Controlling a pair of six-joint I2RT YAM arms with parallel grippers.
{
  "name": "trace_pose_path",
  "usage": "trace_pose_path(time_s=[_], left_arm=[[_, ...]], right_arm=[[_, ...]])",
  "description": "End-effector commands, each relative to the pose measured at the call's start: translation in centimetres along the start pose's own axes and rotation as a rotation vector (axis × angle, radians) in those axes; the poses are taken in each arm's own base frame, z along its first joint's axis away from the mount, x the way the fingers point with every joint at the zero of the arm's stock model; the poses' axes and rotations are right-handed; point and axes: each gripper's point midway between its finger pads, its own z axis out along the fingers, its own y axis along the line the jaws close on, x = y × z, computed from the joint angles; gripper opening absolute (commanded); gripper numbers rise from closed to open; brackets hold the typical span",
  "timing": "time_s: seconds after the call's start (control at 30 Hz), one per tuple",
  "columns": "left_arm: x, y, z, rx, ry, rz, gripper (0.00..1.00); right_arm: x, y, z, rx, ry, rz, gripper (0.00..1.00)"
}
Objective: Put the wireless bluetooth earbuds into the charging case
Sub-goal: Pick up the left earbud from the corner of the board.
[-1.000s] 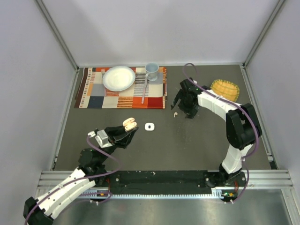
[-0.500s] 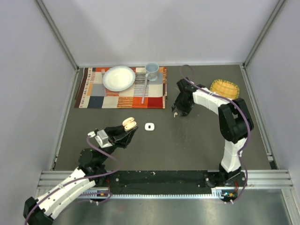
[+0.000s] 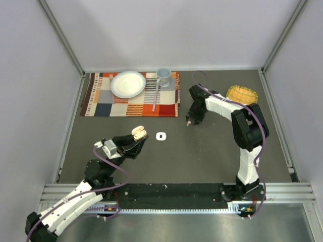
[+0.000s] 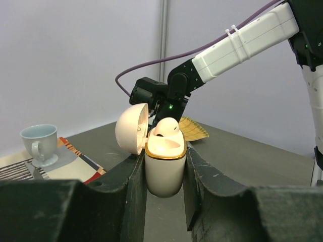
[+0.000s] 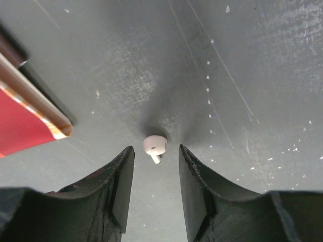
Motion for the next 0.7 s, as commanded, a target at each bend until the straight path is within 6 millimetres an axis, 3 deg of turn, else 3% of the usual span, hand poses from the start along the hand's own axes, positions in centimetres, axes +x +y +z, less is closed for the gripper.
trace_pose_path(time_s=[0.0, 0.67], left_arm=[[3.1, 0.5, -1.3, -0.017, 0.051, 0.006, 0.0], [3.2, 0.6, -1.4, -0.024, 0.056, 0.004, 0.0]], right_arm=[[-1.1, 1.4, -0.1, -0.022, -0.032, 0.013, 0.4], [-0.7, 1.0, 1.4, 0.007, -0.011, 0.014, 0.31]])
